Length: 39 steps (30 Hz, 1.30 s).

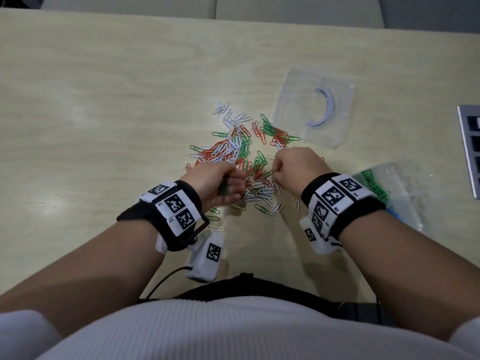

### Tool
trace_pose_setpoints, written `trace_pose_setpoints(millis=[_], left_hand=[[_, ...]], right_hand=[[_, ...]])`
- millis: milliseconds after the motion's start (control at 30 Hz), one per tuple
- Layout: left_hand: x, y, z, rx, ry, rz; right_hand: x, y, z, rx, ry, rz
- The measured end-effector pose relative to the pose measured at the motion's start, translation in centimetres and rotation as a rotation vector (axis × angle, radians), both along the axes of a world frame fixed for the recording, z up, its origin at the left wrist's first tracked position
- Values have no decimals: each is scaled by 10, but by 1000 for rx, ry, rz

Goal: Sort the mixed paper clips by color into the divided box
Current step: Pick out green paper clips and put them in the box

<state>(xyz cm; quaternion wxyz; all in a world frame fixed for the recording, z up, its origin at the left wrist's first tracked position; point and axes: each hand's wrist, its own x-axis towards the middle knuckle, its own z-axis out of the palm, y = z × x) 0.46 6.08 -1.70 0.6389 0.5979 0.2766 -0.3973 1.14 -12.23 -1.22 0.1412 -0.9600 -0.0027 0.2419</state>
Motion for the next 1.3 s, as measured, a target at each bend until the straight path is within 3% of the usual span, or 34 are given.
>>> trace_pose_setpoints(millis=[133, 233, 367, 467, 767, 967, 1100, 1300], left_hand=[[0, -8, 4, -41, 8, 54], [0, -15, 8, -102, 19, 96], [-1, -15, 9, -94, 61, 71], [-2, -10, 9, -68, 61, 61], [-1, -5, 9, -26, 34, 34], [3, -4, 9, -9, 9, 33], [4, -1, 9, -1, -2, 36], [5, 2, 8, 6, 2, 44]], right_hand=[[-4, 8, 17, 252, -87, -119], [-6, 24, 32, 335, -34, 23], [5, 21, 17, 234, -146, -11], [8, 12, -2, 26, -76, 75], [12, 14, -16, -121, -73, 131], [11, 21, -9, 39, -94, 47], [2, 21, -6, 24, -31, 77], [2, 16, -4, 83, 13, -39]])
